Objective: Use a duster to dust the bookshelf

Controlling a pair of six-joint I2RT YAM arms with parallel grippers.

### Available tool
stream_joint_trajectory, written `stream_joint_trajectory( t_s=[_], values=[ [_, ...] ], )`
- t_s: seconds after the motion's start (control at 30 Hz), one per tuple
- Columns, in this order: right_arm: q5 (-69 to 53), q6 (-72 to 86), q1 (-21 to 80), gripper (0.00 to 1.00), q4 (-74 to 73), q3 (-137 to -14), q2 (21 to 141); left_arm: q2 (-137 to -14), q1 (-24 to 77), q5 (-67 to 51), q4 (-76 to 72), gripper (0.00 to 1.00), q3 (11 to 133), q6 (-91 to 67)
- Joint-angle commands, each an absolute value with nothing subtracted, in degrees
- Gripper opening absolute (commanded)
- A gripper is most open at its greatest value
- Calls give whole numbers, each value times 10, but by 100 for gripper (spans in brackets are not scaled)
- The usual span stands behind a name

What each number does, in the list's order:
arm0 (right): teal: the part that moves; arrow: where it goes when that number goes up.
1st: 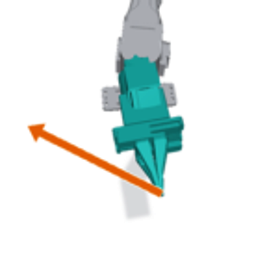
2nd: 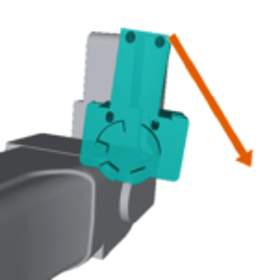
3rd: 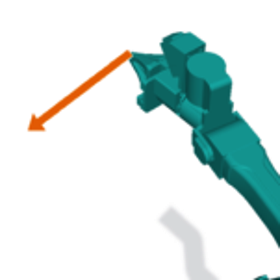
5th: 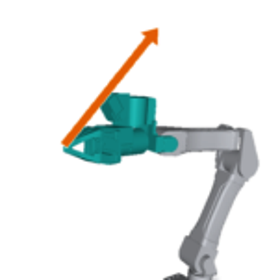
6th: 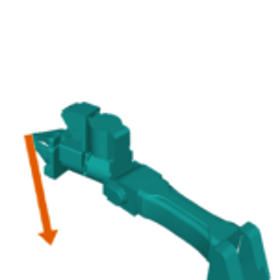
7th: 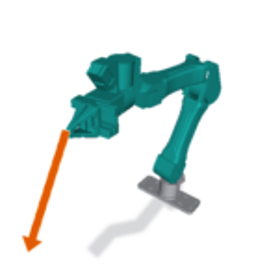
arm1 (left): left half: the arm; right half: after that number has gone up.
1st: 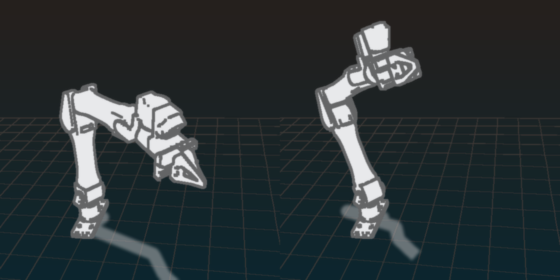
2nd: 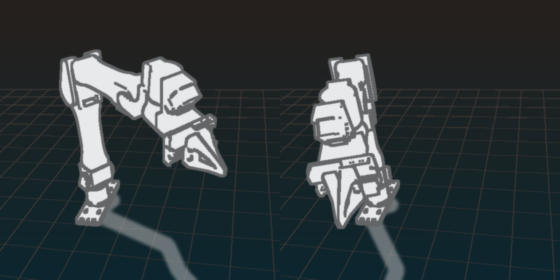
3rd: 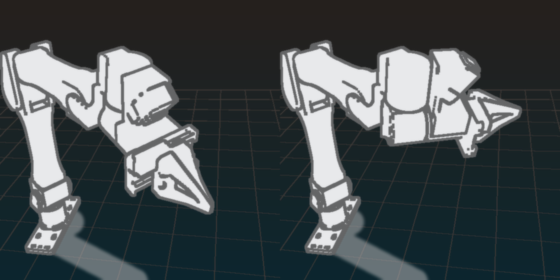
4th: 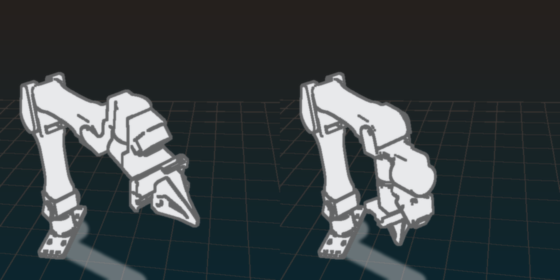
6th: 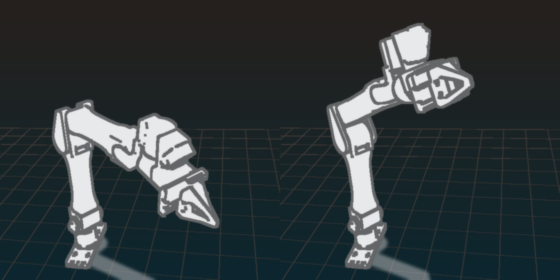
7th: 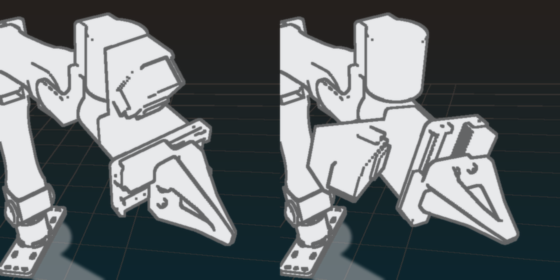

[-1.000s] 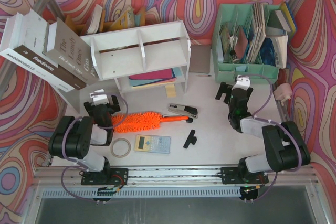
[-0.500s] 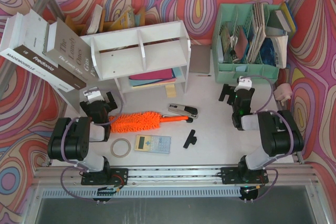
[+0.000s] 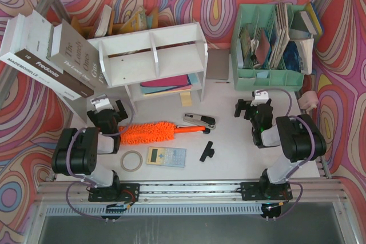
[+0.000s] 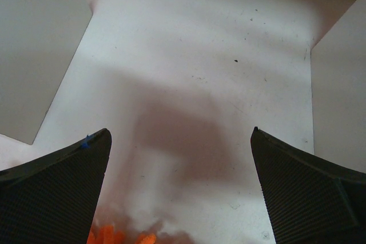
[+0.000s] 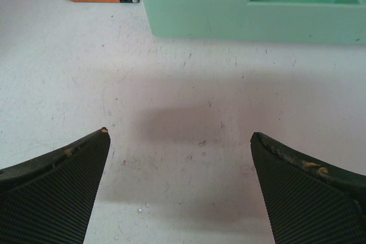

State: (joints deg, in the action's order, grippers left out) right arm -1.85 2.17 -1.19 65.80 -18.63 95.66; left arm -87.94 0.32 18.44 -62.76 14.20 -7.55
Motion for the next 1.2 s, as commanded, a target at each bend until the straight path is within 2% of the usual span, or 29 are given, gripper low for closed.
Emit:
stream_joint_trajectory(
  t_s=[0.0,0.2,1.17],
  values=[
    [-14,2,-6,99,698,-195,959,-871,0,184,-608,99,159,-84],
    [-12,-1,-2,99,692,-199,959,-873,0,160,-554,98,189,-73],
    [-8,-5,2,99,688,-201,961,-874,0,159,-554,98,189,-74]
  ],
)
